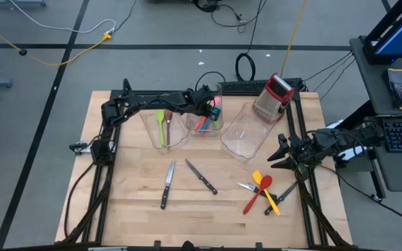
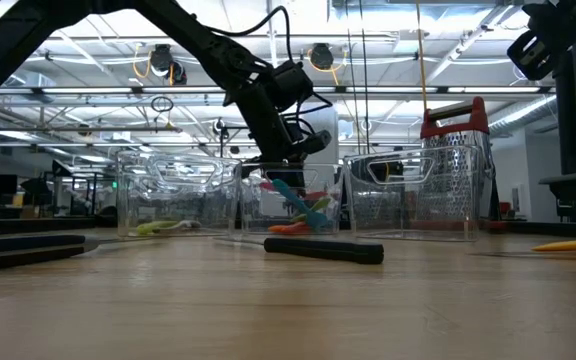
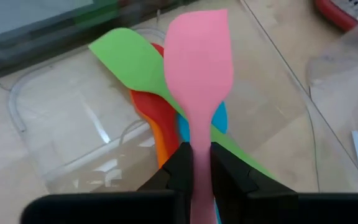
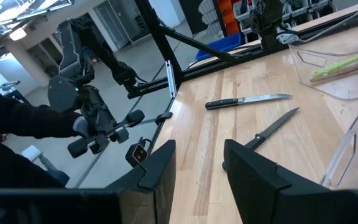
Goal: Pick & Place Kitchen Items
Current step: Put the pink spatula in the middle bin, then put the left silver kitchen knife in the right bin
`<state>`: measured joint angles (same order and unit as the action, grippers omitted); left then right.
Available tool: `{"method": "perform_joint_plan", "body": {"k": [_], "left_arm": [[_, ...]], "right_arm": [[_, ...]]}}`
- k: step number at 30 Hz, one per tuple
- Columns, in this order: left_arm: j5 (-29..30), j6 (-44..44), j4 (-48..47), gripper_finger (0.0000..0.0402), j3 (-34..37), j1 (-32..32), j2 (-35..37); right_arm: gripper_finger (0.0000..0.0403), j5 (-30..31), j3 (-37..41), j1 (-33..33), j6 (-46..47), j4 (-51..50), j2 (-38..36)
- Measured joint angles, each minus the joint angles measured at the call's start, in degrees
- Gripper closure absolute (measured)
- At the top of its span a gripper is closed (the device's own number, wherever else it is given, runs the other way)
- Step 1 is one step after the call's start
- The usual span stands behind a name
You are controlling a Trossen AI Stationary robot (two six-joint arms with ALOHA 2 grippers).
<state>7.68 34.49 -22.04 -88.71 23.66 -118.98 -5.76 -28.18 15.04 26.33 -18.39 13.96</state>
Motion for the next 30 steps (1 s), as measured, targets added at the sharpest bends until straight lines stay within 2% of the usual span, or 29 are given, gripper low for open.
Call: {"method": "perform_joint_plan", "body": {"k": [9, 14, 21, 30], "left_arm": [[-0.2, -2.3, -0.1, 0.0246, 0.0, -0.5, 0.0], [-4.5, -4.6, -0.2, 0.0204, 0.0, -0.5, 0.2], [-6.6, -4.6, 0.1, 0.018, 0.0, -0.8, 3.4], [-7.6, -4.4, 0.0, 0.0188, 0.0, -2.8, 11.4]], "right_arm": [[0.0275, 0.0, 0.0, 0.0, 0.0, 0.0, 0.0], [0.0275, 0.0, 0.0, 0.0, 0.0, 0.0, 0.0], [0.0275, 0.0, 0.0, 0.0, -0.3, -0.3, 0.0], [0.0275, -0.1, 0.0, 0.0, -2.2, 0.1, 0.0]]}}
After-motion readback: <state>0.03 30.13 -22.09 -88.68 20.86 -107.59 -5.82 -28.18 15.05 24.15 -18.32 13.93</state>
